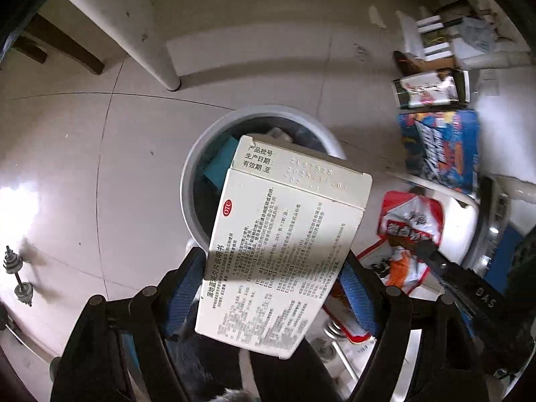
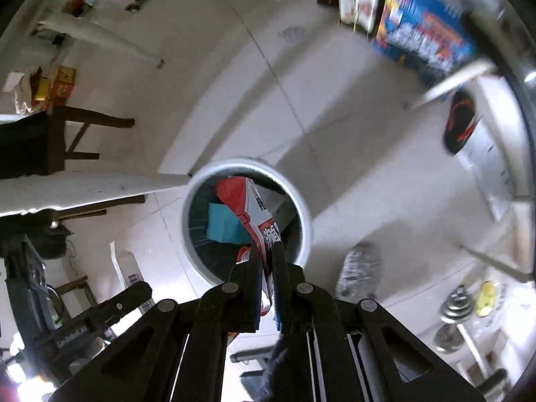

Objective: Collect trash
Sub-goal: 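Carry the leaflet and snack wrapper over the white trash bin with both tools, then open both tools to drop the leaflet and wrapper into the bin, then move both tools back over the table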

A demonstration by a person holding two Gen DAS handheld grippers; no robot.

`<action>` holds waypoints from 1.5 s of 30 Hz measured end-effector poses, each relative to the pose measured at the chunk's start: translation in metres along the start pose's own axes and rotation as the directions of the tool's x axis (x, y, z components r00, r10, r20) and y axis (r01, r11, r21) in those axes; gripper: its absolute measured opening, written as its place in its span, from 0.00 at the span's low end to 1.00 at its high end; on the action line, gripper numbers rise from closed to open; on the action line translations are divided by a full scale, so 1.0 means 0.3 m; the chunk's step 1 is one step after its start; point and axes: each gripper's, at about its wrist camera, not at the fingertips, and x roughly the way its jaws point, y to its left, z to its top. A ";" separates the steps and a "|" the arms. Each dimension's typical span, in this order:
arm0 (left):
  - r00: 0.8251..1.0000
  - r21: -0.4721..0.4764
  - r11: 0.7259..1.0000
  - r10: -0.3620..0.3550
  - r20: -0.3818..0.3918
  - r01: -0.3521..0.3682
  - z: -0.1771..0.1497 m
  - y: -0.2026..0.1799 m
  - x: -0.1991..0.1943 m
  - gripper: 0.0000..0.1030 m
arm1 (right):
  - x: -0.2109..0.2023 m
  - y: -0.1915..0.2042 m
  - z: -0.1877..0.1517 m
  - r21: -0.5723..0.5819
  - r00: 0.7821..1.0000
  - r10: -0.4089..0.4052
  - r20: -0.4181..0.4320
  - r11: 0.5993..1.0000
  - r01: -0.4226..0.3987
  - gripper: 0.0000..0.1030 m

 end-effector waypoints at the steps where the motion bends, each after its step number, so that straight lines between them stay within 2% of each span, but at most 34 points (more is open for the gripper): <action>1: 1.000 0.003 1.000 0.020 0.013 -0.020 0.004 0.004 0.018 0.88 | 0.053 -0.001 0.015 -0.003 1.000 0.005 -0.022 1.000 -0.006 0.07; 2: 0.999 0.006 1.000 0.031 0.017 -0.031 0.007 0.013 0.034 1.00 | 0.123 -0.003 0.022 -0.010 0.998 0.020 -0.060 1.000 -0.020 0.08; 4: 0.998 0.001 0.998 0.056 0.014 -0.056 0.015 0.042 0.056 1.00 | 0.220 -0.008 0.020 -0.028 0.992 0.013 -0.122 0.999 -0.016 0.08; 5: 0.997 0.000 0.998 0.069 0.019 -0.069 0.016 0.054 0.063 1.00 | 0.256 -0.009 0.013 -0.038 0.990 0.004 -0.140 0.999 -0.009 0.12; 6: 0.996 0.000 0.996 0.086 0.030 -0.086 0.018 0.061 0.065 1.00 | 0.278 -0.005 0.003 -0.062 0.988 -0.014 -0.152 0.998 0.005 0.32; 7: 0.993 -0.001 0.994 0.107 0.042 -0.107 0.015 0.068 0.063 1.00 | 0.287 -0.002 -0.003 -0.082 0.987 -0.032 -0.154 0.996 0.020 0.44; 8: 0.991 -0.001 0.992 0.123 0.052 -0.123 0.011 0.076 0.061 1.00 | 0.291 0.003 -0.015 -0.109 0.988 -0.053 -0.148 0.993 0.037 0.67; 9: 0.984 0.006 0.986 0.164 0.074 -0.165 0.005 0.076 0.051 1.00 | 0.294 0.010 -0.025 -0.139 0.987 -0.074 -0.143 0.989 0.053 0.85; 11: 0.977 0.008 0.981 0.192 0.088 -0.193 -0.008 0.088 0.038 1.00 | 0.291 0.025 -0.050 -0.194 0.984 -0.121 -0.130 0.976 0.095 0.97; 16: 0.966 0.018 0.970 0.242 0.094 -0.244 -0.042 0.084 -0.027 1.00 | 0.247 0.064 -0.090 -0.283 0.973 -0.217 -0.072 0.940 0.189 1.00; 26: 0.954 0.065 0.958 0.268 0.135 -0.278 -0.142 0.028 -0.244 1.00 | 0.005 0.143 -0.136 -0.312 0.961 -0.276 -0.007 0.914 0.260 1.00; 32: 0.955 0.071 0.960 0.259 0.146 -0.271 -0.218 0.004 -0.399 1.00 | -0.203 0.188 -0.174 -0.328 0.965 -0.261 0.029 0.909 0.255 1.00; 45: 0.959 0.138 0.961 0.214 0.184 -0.240 -0.398 -0.086 -0.860 1.00 | -0.738 0.337 -0.318 -0.344 0.971 -0.221 0.088 0.908 0.237 1.00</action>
